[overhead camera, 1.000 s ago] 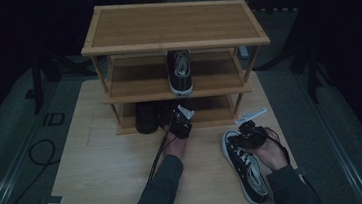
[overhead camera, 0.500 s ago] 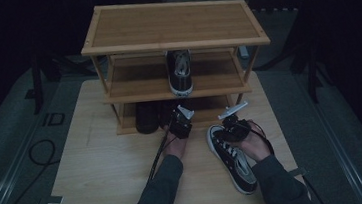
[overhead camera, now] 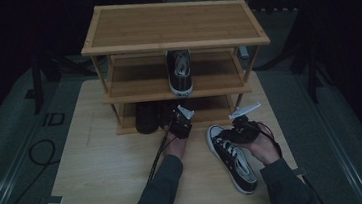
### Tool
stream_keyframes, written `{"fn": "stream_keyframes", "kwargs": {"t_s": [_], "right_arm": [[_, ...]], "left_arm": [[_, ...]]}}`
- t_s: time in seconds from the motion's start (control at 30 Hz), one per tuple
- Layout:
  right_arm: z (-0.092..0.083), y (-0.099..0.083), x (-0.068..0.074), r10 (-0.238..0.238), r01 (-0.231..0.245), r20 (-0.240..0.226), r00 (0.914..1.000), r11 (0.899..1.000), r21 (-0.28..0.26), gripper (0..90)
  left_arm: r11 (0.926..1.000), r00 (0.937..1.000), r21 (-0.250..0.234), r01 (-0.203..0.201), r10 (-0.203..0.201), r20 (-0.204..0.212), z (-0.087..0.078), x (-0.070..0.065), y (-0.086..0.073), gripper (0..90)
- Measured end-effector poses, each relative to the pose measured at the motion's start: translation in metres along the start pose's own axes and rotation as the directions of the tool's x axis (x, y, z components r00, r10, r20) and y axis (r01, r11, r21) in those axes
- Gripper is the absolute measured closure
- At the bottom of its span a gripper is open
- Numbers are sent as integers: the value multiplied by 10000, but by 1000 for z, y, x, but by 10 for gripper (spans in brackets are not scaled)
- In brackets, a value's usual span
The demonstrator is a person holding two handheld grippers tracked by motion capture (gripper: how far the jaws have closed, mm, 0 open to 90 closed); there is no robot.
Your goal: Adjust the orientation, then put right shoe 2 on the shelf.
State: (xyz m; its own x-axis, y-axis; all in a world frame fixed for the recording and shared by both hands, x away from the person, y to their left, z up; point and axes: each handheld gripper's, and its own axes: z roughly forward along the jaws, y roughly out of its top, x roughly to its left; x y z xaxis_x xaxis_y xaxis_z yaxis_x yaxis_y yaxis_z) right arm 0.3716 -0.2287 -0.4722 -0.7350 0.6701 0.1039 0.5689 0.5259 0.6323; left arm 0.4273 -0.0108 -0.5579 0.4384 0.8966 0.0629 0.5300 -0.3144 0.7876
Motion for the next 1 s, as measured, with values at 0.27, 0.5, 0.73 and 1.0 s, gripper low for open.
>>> {"fn": "stream_keyframes", "kwargs": {"t_s": [0.27, 0.5, 0.73, 1.0], "right_arm": [[-20, -12, -5, 315, -316, -27, 9995, 9991, -299, 785], [-24, -28, -9, 713, -714, -52, 9974, 9968, -349, 762], [-33, -38, -10, 957, -958, -51, 9954, 9940, -518, 741], [-44, -52, -10, 1280, -1279, -27, 9918, 9893, -699, 705]], "left_arm": [[10000, 10000, -4, -23, 23, 10, 0, 0, 0, 900], [10000, 10000, -2, -30, 30, 2, 0, 0, 0, 900], [10000, 10000, -5, -35, 35, -3, 0, 0, 0, 900], [10000, 10000, -8, -37, 37, -7, 0, 0, 0, 900]]}}
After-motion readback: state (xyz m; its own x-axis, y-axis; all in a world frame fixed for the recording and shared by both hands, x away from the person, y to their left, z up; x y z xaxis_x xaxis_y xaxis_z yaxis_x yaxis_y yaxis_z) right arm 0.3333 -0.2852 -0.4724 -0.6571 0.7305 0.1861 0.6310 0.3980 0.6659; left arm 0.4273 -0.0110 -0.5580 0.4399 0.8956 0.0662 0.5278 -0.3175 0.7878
